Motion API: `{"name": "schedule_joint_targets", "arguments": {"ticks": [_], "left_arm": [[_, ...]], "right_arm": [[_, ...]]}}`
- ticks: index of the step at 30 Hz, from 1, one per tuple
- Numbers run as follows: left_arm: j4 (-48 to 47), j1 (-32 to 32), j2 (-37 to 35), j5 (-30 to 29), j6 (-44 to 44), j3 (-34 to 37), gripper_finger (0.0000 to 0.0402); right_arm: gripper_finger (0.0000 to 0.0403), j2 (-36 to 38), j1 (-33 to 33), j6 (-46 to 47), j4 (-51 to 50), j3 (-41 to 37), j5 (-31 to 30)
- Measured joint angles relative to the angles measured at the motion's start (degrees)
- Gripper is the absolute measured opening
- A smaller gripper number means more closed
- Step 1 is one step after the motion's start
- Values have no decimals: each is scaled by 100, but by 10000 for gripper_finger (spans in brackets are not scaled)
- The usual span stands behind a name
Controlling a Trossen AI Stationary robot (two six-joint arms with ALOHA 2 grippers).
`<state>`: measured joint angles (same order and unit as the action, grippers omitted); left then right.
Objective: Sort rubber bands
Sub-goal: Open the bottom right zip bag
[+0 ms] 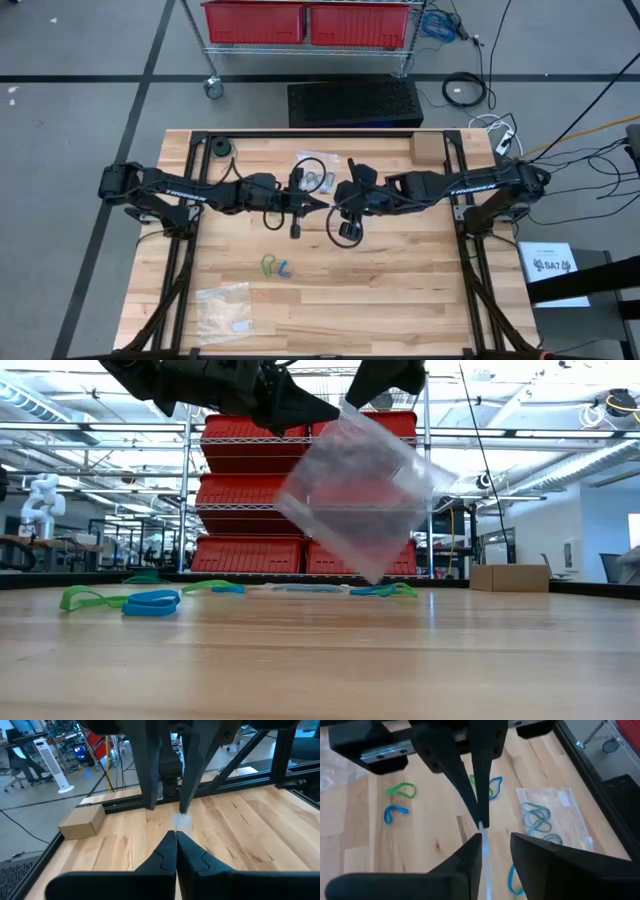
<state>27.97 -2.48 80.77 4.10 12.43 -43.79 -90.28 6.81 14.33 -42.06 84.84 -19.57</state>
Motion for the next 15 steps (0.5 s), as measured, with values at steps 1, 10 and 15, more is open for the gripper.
{"name": "schedule_joint_targets", "arguments": {"ticks": [1,10,15], "left_arm": [[-2,0,0,-18,0,0,0],[20,-11,0,-153,0,0,0],[5,-9,0,-155,0,0,0]], "right_arm": [[91,-24,-10,-7,-4,0,2],[86,-166,-9,-18,-55,-2,31],[86,-169,-11,-20,-49,-2,13]]}}
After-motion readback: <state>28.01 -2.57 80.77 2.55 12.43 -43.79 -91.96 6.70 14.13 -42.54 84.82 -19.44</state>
